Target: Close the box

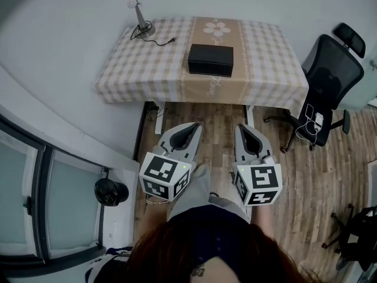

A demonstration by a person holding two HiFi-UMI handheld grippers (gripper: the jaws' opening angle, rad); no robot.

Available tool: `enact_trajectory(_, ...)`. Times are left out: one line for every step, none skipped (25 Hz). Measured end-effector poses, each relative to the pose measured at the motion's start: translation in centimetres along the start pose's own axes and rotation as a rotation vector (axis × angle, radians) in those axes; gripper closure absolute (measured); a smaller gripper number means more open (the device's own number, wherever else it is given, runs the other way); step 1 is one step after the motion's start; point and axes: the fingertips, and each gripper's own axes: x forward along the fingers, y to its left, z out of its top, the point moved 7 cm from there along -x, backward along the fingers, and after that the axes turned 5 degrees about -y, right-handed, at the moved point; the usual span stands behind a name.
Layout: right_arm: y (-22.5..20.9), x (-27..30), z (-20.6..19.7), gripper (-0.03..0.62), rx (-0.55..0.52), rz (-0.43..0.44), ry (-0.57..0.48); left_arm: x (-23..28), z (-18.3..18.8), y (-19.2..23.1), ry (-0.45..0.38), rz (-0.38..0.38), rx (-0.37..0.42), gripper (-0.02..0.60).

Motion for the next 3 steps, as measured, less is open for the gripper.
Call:
enact_trajectory(0.05,-0.20,-0.10,0.577,0.000,0.001,0.000,-0.14,-0.09,-0.15,0.001,0.001,0.000,0.552)
enact_trajectory(0.09,-0.40,-0.19,0.577,0.001,0.001,0.001,-0.28,-0.19,-0.29,0.001,0.003,0.000,0.552)
enact_trajectory(0.13,-0.60,-0.29,0.577,0.001,0.001,0.001,-0.42,-0.28,-0.43,0.002,0.004,0.000,0.552)
